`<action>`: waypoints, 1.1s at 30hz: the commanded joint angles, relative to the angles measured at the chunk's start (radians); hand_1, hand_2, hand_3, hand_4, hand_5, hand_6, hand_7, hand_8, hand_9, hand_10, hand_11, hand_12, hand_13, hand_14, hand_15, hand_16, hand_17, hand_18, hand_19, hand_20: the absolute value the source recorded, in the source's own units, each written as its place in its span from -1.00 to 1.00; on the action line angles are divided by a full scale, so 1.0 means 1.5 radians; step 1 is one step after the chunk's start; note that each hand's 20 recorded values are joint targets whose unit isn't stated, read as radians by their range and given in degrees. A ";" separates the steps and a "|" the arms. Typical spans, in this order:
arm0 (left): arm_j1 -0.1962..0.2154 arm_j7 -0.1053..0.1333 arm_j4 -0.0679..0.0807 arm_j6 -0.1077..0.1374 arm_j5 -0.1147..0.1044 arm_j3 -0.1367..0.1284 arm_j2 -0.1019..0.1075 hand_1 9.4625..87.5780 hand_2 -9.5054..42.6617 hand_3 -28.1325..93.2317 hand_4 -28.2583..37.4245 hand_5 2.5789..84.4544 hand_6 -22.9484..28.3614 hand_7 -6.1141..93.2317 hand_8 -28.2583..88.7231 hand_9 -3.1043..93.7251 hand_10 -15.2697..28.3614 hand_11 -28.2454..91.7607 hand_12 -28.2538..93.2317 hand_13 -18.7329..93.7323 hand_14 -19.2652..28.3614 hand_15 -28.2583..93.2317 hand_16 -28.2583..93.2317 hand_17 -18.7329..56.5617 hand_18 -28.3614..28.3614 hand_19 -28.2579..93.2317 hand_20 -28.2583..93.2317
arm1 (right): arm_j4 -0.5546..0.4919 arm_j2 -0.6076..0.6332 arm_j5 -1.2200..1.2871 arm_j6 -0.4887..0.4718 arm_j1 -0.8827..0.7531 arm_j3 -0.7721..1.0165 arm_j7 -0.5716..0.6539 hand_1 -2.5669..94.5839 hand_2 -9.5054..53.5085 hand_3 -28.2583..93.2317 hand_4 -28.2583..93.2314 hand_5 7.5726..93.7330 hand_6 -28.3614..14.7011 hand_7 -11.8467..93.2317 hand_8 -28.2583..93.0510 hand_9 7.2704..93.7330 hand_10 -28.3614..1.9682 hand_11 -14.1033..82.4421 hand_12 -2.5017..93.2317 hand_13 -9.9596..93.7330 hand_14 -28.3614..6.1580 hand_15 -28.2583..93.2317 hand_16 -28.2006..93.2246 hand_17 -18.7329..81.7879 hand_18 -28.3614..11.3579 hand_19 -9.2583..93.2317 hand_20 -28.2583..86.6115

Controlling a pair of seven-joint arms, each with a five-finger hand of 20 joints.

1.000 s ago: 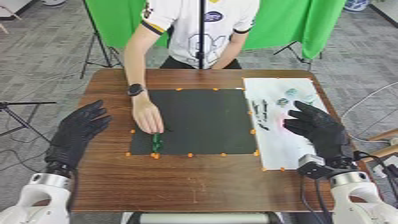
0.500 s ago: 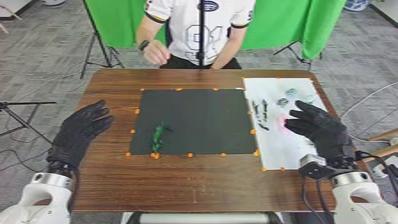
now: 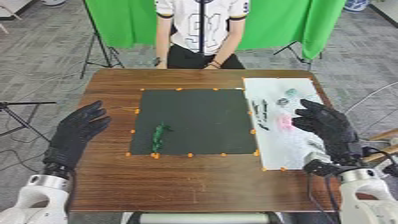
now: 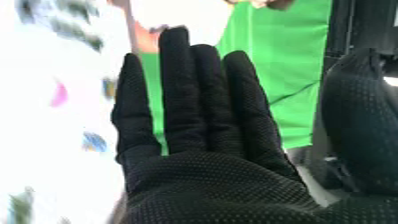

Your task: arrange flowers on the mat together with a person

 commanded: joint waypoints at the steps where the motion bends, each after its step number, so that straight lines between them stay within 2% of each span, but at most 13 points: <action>1: 0.025 0.011 -0.007 0.021 -0.011 -0.007 0.002 -0.42 -0.78 0.62 -0.85 -0.14 0.05 -0.46 -0.68 -0.24 0.21 -0.09 -0.26 -0.14 0.39 0.09 -0.56 -0.61 0.71 0.28 -0.36 | -0.029 0.154 -0.344 0.276 -0.019 0.037 0.158 -0.40 -0.99 0.80 -1.00 0.02 0.15 -0.29 -0.76 0.14 -0.01 -0.07 -0.43 0.25 0.07 0.32 -0.22 -0.05 -0.56 0.40 -0.03; 2: 0.029 0.013 -0.009 0.023 -0.011 -0.008 0.002 -0.42 -0.78 0.62 -0.85 -0.14 0.05 -0.47 -0.68 -0.24 0.21 -0.09 -0.26 -0.14 0.39 0.09 -0.56 -0.61 0.71 0.28 -0.36 | -0.030 0.166 -0.417 0.280 -0.024 0.045 0.201 -0.36 -0.99 0.78 -1.00 0.06 0.17 -0.25 -0.76 0.17 0.00 0.00 -0.41 0.29 0.10 0.38 -0.21 -0.01 -0.53 0.47 -0.03; 3: 0.024 0.013 -0.006 0.020 -0.010 -0.005 0.004 -0.42 -0.78 0.62 -0.85 -0.14 0.05 -0.47 -0.68 -0.24 0.21 -0.09 -0.26 -0.14 0.39 0.10 -0.56 -0.61 0.71 0.28 -0.36 | -0.034 0.176 -0.496 0.283 -0.038 0.057 0.247 -0.32 -1.00 0.76 -1.00 0.10 0.19 -0.21 -0.77 0.21 0.02 0.07 -0.38 0.32 0.10 0.44 -0.21 0.03 -0.50 0.53 -0.02; 6: 0.021 0.012 -0.005 0.019 -0.010 -0.005 0.005 -0.42 -0.78 0.62 -0.85 -0.14 0.05 -0.47 -0.68 -0.24 0.20 -0.09 -0.26 -0.14 0.39 0.09 -0.56 -0.61 0.71 0.28 -0.36 | -0.036 0.210 -0.727 0.251 -0.059 0.062 0.385 -0.24 -1.00 0.69 -1.00 0.19 0.28 -0.09 -0.78 0.27 0.08 0.19 -0.33 0.37 0.14 0.52 -0.18 0.05 -0.46 0.62 0.02; 7: 0.022 0.013 -0.006 0.020 -0.009 -0.006 0.006 -0.42 -0.78 0.62 -0.85 -0.14 0.05 -0.47 -0.68 -0.24 0.20 -0.09 -0.26 -0.14 0.39 0.09 -0.57 -0.61 0.71 0.28 -0.36 | -0.043 0.217 -0.773 0.216 -0.071 0.073 0.418 -0.20 -1.00 0.65 -1.00 0.20 0.31 -0.04 -0.80 0.29 0.11 0.22 -0.32 0.38 0.15 0.53 -0.17 0.05 -0.45 0.63 0.04; 9: 0.021 0.014 -0.006 0.020 -0.009 -0.008 0.007 -0.42 -0.78 0.62 -0.85 -0.14 0.05 -0.47 -0.68 -0.24 0.20 -0.09 -0.26 -0.14 0.39 0.09 -0.56 -0.61 0.71 0.28 -0.36 | -0.063 0.222 -0.828 0.102 -0.094 0.099 0.462 -0.15 -1.00 0.55 -1.00 0.20 0.32 -0.02 -0.81 0.28 0.12 0.25 -0.29 0.38 0.15 0.54 -0.16 0.02 -0.43 0.63 0.06; 10: 0.021 0.013 -0.006 0.021 -0.008 -0.008 0.008 -0.42 -0.78 0.62 -0.85 -0.14 0.05 -0.47 -0.68 -0.24 0.20 -0.09 -0.26 -0.14 0.39 0.09 -0.56 -0.61 0.71 0.28 -0.36 | -0.062 0.229 -0.865 0.086 -0.098 0.095 0.491 -0.08 -1.00 0.38 -1.00 0.15 0.30 -0.04 -0.81 0.24 0.12 0.26 -0.27 0.32 0.11 0.54 -0.16 -0.02 -0.45 0.61 0.07; 13: 0.024 0.014 -0.007 0.023 -0.010 -0.010 0.008 -0.42 -0.78 0.62 -0.85 -0.14 0.05 -0.47 -0.68 -0.24 0.20 -0.09 -0.26 -0.14 0.39 0.09 -0.57 -0.61 0.71 0.28 -0.36 | -0.077 0.226 -0.843 0.017 -0.119 0.119 0.515 -0.05 -1.00 0.18 -1.00 0.08 0.24 -0.08 -0.79 0.13 -0.02 0.23 -0.26 0.24 0.06 0.52 -0.16 -0.09 -0.50 0.57 0.09; 19: 0.023 0.009 -0.008 0.021 -0.009 -0.010 0.009 -0.42 -0.78 0.62 -0.85 -0.15 0.05 -0.47 -0.68 -0.25 0.21 -0.09 -0.26 -0.14 0.39 0.09 -0.56 -0.61 0.71 0.28 -0.36 | -0.065 0.224 -0.836 -0.049 -0.130 0.113 0.541 -0.11 -1.00 0.15 -1.00 0.05 0.17 -0.15 -0.76 0.07 -0.09 0.21 -0.26 0.19 0.01 0.50 -0.17 -0.11 -0.52 0.53 0.09; 21: 0.022 0.007 -0.008 0.015 -0.010 -0.011 0.010 -0.42 -0.78 0.62 -0.85 -0.15 0.05 -0.47 -0.68 -0.25 0.21 -0.09 -0.26 -0.14 0.39 0.09 -0.56 -0.61 0.71 0.28 -0.36 | -0.065 0.216 -0.834 -0.068 -0.127 0.108 0.550 -0.10 -1.00 0.13 -1.00 0.06 0.15 -0.17 -0.75 0.07 -0.10 0.20 -0.27 0.18 0.00 0.48 -0.18 -0.12 -0.53 0.51 0.08; 24: 0.015 0.004 -0.004 0.009 -0.007 -0.008 0.011 -0.42 -0.77 0.62 -0.86 -0.16 0.05 -0.47 -0.68 -0.25 0.21 -0.09 -0.26 -0.15 0.40 0.09 -0.56 -0.61 0.71 0.28 -0.36 | -0.065 0.209 -0.846 -0.049 -0.129 0.092 0.560 -0.17 -1.00 0.23 -1.00 0.05 0.15 -0.17 -0.75 0.06 -0.11 0.17 -0.28 0.17 -0.01 0.46 -0.19 -0.14 -0.53 0.50 0.07; 27: 0.015 0.001 -0.004 0.007 -0.007 -0.007 0.013 -0.43 -0.77 0.62 -0.85 -0.16 0.05 -0.47 -0.68 -0.25 0.21 -0.09 -0.26 -0.15 0.40 0.09 -0.56 -0.61 0.71 0.28 -0.36 | -0.063 0.205 -0.831 -0.069 -0.127 0.087 0.556 -0.27 -1.00 0.40 -1.00 0.06 0.15 -0.17 -0.75 0.06 -0.11 0.16 -0.28 0.17 -0.02 0.46 -0.19 -0.15 -0.53 0.49 0.07; 33: 0.007 -0.004 0.000 0.003 -0.007 -0.004 0.017 -0.43 -0.77 0.62 -0.85 -0.16 0.05 -0.47 -0.68 -0.25 0.21 -0.09 -0.26 -0.15 0.40 0.09 -0.56 -0.61 0.71 0.28 -0.36 | -0.040 0.199 -0.829 -0.060 -0.122 0.068 0.559 -0.21 -1.00 0.39 -1.00 0.11 0.21 -0.14 -0.77 0.09 -0.07 0.17 -0.29 0.19 0.02 0.45 -0.20 -0.15 -0.53 0.49 0.06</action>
